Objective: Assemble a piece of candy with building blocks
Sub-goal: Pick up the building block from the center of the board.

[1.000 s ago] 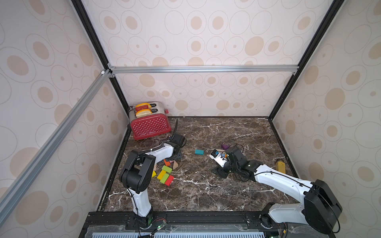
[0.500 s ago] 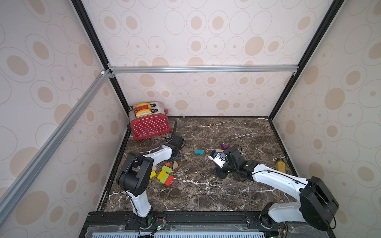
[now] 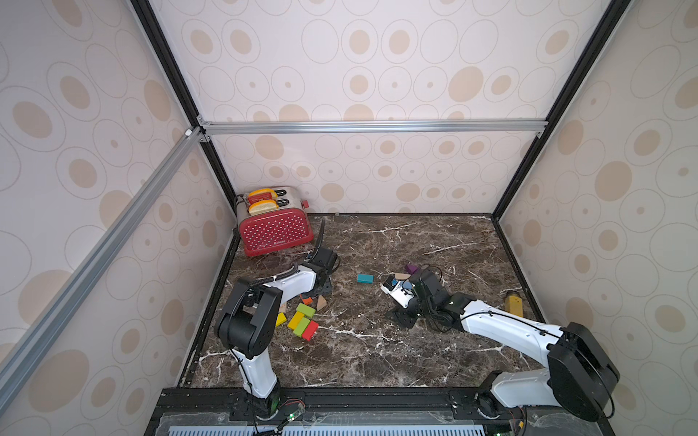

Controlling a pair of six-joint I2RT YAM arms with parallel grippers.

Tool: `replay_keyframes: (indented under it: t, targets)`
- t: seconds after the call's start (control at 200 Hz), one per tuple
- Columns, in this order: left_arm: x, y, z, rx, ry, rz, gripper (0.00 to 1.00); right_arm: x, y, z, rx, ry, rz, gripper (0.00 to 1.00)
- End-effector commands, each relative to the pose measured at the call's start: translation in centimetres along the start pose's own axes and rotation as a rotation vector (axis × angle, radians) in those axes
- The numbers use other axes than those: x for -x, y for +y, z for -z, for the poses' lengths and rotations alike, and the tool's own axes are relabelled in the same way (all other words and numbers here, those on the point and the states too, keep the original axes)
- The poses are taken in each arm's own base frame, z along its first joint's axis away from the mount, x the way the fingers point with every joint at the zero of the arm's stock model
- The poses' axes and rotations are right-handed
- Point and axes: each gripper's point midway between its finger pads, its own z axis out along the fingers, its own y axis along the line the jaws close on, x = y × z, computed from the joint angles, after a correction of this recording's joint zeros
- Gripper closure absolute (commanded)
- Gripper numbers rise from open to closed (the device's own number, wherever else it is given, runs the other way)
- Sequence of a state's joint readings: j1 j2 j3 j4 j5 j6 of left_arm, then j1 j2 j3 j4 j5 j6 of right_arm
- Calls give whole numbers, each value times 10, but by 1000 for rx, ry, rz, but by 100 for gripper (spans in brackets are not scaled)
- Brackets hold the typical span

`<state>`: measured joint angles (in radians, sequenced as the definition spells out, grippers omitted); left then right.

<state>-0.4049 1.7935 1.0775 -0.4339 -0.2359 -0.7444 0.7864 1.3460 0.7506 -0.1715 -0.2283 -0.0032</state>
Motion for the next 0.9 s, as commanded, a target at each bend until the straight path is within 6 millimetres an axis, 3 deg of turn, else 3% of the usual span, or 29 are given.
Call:
replay_keyframes:
  t: [0.0, 0.451, 0.731, 0.891]
  targets:
    - [-5, -3, -9, -2, 38, 9, 45, -5, 4, -4, 12, 14, 1, 40]
    - [5, -5, -13, 29, 30, -44, 46, -6, 5, -8, 19, 21, 0, 40]
    - [6, -11, -16, 9, 30, -60, 64, -7, 5, -7, 15, 25, 0, 40]
    - [4, -10, -7, -25, 10, -86, 75, -5, 2, -5, -7, 15, -7, 40]
